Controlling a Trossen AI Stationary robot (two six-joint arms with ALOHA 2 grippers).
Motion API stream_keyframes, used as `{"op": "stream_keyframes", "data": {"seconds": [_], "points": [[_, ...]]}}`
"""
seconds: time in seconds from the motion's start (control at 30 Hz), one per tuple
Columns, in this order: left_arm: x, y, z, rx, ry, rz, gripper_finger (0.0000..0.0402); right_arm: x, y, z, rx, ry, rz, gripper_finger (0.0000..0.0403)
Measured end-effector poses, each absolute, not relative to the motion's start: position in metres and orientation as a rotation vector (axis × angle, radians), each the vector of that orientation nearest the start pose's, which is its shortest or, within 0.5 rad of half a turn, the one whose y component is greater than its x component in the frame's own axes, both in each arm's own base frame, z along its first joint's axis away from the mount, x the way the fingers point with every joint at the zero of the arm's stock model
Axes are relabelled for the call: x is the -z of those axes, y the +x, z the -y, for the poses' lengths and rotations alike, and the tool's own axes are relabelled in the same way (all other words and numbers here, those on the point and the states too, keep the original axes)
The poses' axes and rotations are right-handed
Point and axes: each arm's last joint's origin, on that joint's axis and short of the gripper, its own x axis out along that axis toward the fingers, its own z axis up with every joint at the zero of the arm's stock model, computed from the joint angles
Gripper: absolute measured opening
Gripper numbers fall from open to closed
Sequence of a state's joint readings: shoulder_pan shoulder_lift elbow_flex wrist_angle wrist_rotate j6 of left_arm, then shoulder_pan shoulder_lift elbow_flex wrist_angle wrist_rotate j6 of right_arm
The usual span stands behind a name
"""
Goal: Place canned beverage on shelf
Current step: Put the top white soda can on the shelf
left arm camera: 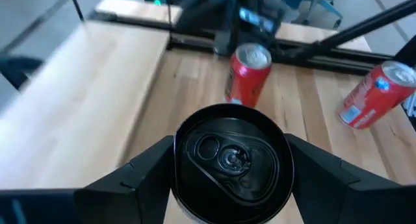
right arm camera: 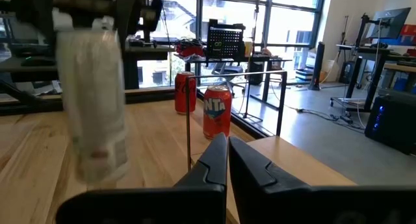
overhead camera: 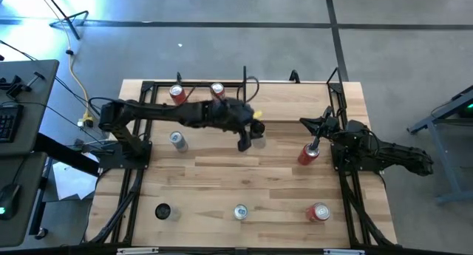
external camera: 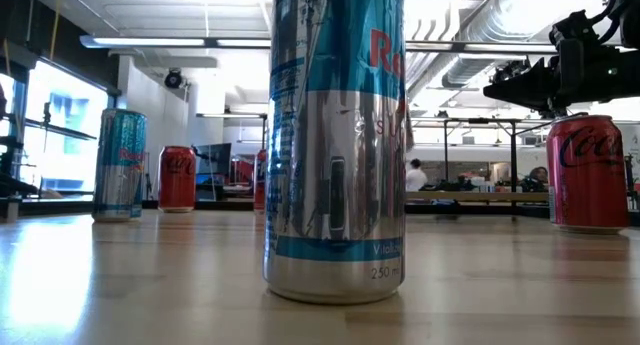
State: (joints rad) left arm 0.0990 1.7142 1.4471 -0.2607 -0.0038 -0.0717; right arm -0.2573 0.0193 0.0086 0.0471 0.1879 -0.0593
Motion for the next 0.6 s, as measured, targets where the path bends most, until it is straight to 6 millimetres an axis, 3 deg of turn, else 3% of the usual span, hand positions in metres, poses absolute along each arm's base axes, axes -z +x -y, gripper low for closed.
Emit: {"op": "stream_keyframes", "data": {"seconds": [0.13, 0.6], "points": [[-0.322, 0.397, -0.064, -0.177, -0.056, -0.484, 0.0236, -0.169, 0.093, 0.030, 0.446, -0.060, 0.023, 0.0000], [-0.313, 0.445, -0.150, -0.223, -0.003, -0.511, 0.0236, -0.169, 0.094, 0.030, 0.445, -0.060, 0.018, 0.0000]]}}
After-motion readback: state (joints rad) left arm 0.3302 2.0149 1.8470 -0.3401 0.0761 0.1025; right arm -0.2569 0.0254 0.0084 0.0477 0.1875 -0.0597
